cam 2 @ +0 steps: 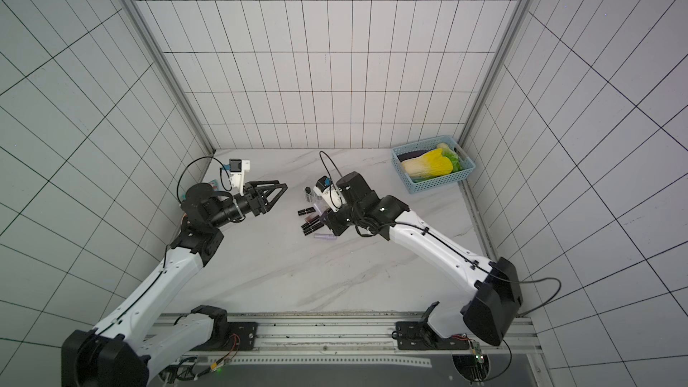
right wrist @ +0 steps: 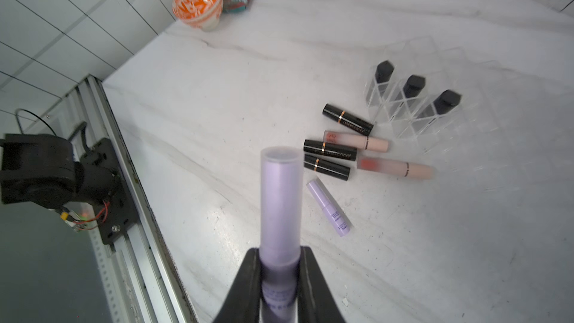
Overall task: Arrange the lipsticks in the organizer
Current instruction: Pick up the lipstick at the center of the board.
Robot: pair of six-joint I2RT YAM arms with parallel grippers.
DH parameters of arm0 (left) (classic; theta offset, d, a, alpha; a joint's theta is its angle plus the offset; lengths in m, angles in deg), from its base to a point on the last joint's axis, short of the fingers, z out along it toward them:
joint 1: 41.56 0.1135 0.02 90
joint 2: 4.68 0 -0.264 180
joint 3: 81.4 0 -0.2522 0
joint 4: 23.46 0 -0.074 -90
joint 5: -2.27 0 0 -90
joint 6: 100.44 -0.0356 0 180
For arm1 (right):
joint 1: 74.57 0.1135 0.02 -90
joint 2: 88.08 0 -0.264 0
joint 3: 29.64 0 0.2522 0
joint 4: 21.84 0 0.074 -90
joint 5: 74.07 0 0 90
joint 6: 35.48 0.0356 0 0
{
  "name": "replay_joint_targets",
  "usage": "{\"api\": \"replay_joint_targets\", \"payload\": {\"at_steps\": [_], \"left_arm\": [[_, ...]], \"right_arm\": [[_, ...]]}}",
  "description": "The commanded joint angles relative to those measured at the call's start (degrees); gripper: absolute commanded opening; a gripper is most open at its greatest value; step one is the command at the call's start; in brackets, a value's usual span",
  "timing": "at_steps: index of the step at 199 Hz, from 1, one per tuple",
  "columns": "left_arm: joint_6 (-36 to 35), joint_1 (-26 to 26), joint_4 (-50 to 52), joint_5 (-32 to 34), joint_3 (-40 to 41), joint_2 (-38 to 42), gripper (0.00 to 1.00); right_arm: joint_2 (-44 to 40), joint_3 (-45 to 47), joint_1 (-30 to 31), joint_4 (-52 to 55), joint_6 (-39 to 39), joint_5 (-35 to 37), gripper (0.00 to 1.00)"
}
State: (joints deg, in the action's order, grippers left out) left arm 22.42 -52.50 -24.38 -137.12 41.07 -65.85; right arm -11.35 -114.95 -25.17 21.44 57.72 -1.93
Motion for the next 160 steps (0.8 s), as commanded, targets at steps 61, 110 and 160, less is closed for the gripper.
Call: {"api": "replay_joint_targets", "payload": {"at_steps": [61,110,160], "left_arm": [[-7.64,-14.26,7.47,-12.09,-8.57,-9.97,0.72],[-8.07,-15.78,7.56,-9.16,-9.15,-10.12,0.60],[-8.05,-15.85,7.49,-6.18,-9.06,-9.54,0.21]], "right_arm": [[-8.17,3.50,-1.74,-2.18,4.61,-11.89,0.20],[-7.75,3.46,-1.77,-2.68,4.84,-14.85,0.20],[-6.95,3.47,-1.77,-2.55,4.71,-15.36,0.21]]}}
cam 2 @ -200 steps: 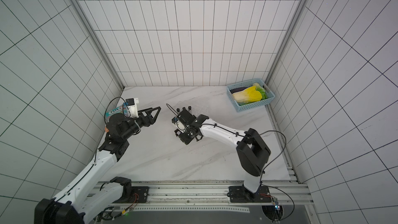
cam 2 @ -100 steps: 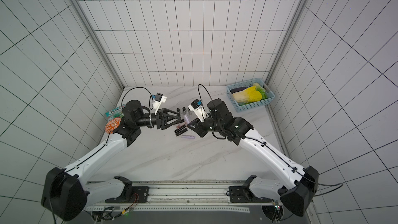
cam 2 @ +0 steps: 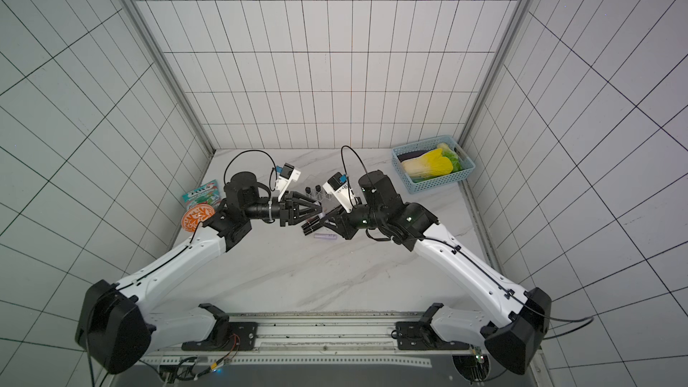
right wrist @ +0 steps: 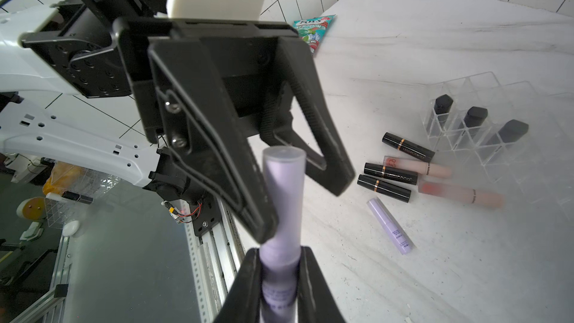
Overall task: Arrange the lipsticks in the organizer
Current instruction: Pick up the lipstick at the center of the board, then place the lipstick in the storage box.
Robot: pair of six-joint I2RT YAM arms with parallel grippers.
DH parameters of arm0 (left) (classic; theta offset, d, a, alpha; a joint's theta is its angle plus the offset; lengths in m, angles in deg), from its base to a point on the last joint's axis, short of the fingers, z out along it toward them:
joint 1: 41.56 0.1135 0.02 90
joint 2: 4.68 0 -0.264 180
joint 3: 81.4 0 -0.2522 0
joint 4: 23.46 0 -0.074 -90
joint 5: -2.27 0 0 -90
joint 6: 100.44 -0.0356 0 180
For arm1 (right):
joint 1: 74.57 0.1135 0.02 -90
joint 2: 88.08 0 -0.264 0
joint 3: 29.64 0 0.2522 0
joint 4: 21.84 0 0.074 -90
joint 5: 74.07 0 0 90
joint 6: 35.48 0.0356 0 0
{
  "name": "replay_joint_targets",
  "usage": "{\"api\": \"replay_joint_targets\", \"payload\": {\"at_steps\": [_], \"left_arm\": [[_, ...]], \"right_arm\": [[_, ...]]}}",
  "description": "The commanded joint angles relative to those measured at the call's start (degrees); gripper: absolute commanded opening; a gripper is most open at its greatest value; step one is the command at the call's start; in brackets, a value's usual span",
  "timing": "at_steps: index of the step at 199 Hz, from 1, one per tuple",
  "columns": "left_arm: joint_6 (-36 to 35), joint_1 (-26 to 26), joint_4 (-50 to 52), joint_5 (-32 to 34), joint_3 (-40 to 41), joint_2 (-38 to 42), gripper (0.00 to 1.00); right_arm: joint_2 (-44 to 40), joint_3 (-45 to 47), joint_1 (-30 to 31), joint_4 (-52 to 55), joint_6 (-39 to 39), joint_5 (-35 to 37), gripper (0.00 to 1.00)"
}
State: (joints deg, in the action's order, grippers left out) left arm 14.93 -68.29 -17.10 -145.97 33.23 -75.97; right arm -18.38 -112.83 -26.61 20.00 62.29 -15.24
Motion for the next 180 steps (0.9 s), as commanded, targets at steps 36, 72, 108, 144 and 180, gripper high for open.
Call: {"api": "replay_joint_targets", "payload": {"at_steps": [36,72,108,144,180], "left_arm": [[-0.67,-0.26,0.45,4.77,-1.47,0.29,0.09],[-12.49,-3.22,18.12,24.13,-9.12,-3.74,0.08],[-16.70,-4.57,19.97,38.56,-13.75,-11.87,0.08],[-17.57,-4.66,14.43,46.69,-17.07,-18.78,0.07],[-20.27,-4.66,10.77,50.17,-21.45,-26.16,0.07]], "right_arm": [[-0.90,1.41,-0.41,-0.76,-0.03,0.48,0.42],[-6.22,4.75,-2.33,-1.19,0.43,11.89,0.97],[-12.91,10.68,-5.23,-4.19,1.78,23.25,0.99],[-15.91,14.12,-8.75,-5.79,2.56,23.85,0.99],[-16.20,15.61,-10.59,-5.99,2.43,22.44,0.99]]}}
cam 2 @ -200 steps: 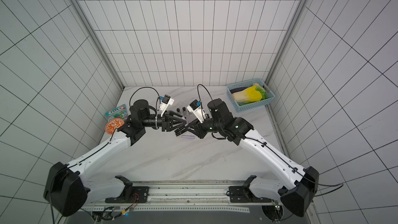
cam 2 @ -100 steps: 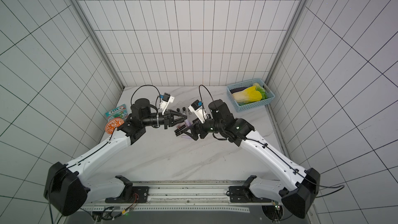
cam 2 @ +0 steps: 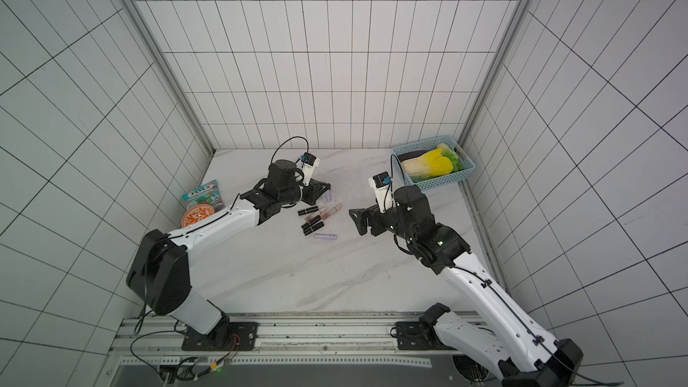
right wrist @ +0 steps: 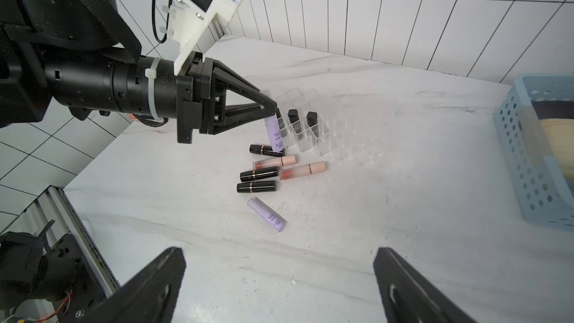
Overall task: Arrange the lipsticks in the organizer
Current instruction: Place the lipstick in the storage box.
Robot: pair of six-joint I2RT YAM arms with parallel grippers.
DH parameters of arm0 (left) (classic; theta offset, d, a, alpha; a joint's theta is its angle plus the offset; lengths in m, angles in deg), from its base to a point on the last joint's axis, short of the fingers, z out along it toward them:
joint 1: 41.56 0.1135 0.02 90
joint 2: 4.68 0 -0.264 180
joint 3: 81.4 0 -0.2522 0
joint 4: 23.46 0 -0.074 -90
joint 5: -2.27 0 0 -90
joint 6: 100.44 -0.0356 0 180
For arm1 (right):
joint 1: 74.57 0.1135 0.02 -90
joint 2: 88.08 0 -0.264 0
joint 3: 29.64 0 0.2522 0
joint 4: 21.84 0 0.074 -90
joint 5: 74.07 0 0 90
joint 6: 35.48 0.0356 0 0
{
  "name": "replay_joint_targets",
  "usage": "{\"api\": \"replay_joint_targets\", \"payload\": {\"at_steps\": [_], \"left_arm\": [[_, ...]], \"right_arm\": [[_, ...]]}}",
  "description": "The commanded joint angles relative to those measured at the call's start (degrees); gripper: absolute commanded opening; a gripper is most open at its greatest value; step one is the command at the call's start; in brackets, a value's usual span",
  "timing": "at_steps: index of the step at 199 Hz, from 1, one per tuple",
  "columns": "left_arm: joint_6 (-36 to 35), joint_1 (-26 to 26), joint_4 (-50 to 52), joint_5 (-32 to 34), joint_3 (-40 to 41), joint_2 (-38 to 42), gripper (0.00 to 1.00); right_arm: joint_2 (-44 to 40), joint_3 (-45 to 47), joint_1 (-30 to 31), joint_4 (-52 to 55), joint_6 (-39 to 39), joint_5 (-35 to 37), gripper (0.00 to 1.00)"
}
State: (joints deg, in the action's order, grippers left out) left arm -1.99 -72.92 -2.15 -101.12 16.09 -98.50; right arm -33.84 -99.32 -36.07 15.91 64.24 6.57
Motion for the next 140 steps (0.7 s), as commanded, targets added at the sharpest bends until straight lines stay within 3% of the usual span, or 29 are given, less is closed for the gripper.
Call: {"api": "replay_joint_targets", "payload": {"at_steps": [1,87,140], "left_arm": [[-3.39,-0.02,-4.20,5.40,-4.47,-3.81,0.07],[-5.55,-0.11,-7.55,7.72,-12.91,-18.36,0.07],[-6.38,-0.11,-7.95,9.26,-17.64,-22.68,0.07]], "right_arm": [[-0.77,2.16,-1.18,-1.92,0.48,0.60,0.99],[-1.43,4.33,-2.63,-2.85,-0.27,-2.38,1.00],[-1.43,4.89,-3.05,-3.17,-0.31,-3.88,0.99]]}}
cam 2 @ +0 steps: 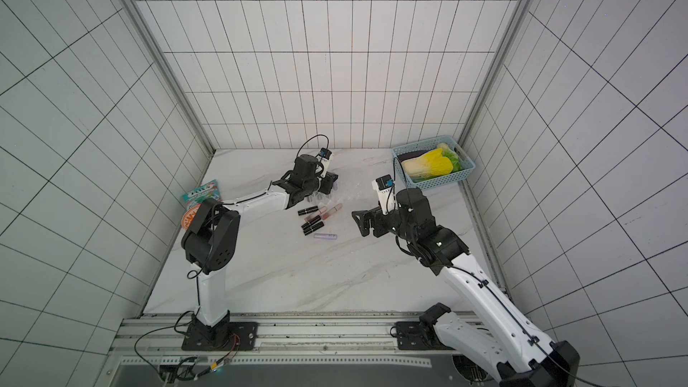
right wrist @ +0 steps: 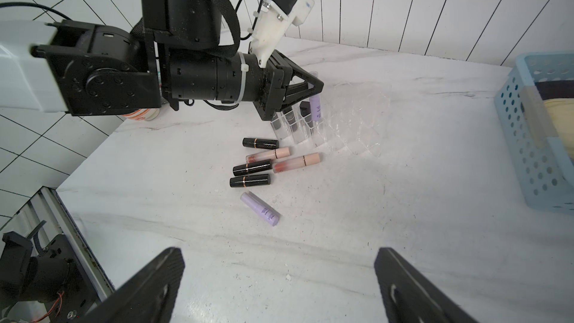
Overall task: Arrange the lipsticks in the organizer
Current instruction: Place the lipstick in the storage box, then pick up the lipstick at the center of the board.
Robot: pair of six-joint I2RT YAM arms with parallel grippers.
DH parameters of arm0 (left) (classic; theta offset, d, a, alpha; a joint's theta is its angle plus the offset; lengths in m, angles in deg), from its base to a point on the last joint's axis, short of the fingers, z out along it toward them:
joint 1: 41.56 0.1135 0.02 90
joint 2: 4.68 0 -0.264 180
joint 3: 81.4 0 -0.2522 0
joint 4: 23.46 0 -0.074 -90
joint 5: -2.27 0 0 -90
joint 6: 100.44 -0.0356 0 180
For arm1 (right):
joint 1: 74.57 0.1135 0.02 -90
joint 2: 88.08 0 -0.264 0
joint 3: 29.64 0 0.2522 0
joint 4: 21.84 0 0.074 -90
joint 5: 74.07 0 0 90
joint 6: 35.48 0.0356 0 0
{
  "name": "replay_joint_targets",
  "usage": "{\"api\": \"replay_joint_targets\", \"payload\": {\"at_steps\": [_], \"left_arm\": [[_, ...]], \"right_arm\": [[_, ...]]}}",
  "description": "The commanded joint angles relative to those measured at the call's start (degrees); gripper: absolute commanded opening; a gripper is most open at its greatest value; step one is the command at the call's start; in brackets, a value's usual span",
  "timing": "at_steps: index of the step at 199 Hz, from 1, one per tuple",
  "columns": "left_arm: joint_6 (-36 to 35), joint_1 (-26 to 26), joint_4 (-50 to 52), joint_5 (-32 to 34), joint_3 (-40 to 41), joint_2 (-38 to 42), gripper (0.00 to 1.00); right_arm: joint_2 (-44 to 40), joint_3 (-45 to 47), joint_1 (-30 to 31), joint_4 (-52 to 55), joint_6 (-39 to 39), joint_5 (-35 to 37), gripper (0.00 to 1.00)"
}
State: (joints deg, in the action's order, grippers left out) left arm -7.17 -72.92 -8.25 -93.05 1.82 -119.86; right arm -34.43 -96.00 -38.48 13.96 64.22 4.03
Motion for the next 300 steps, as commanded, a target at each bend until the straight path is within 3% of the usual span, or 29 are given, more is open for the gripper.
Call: {"api": "replay_joint_targets", "payload": {"at_steps": [1,116,127,151,191,228,248,300], "left_arm": [[-1.22,-0.11,-1.87,1.19,-3.42,-1.43,0.07],[-1.38,-0.11,-1.70,2.50,-6.39,-7.30,0.12],[-1.41,-0.11,-1.72,2.14,-6.10,-7.13,0.18],[-1.29,-0.20,-2.27,1.63,-4.50,-5.38,0.46],[2.98,-0.73,-6.73,2.83,7.40,8.56,0.67],[16.30,0.34,-6.84,8.04,21.15,25.78,0.68],[22.40,1.12,-5.95,6.86,28.57,31.50,0.68],[34.34,7.87,-11.23,0.01,43.66,44.57,0.67]], "right_arm": [[-0.83,1.55,-0.66,-1.26,-0.29,-1.36,0.99],[-0.35,1.97,-1.12,-1.30,-0.47,-3.72,0.98],[-0.50,2.13,-1.11,-1.30,-0.47,-3.83,0.98],[0.65,1.74,-1.12,-0.81,-0.72,-4.05,0.98],[6.21,-1.19,-1.12,2.93,-1.76,-5.55,0.92],[18.27,-5.62,-0.94,7.47,-2.22,-10.81,0.86],[26.11,-8.30,0.52,8.88,-2.94,-13.85,0.81],[42.45,-17.04,8.51,12.06,-6.74,-8.95,0.75]]}}
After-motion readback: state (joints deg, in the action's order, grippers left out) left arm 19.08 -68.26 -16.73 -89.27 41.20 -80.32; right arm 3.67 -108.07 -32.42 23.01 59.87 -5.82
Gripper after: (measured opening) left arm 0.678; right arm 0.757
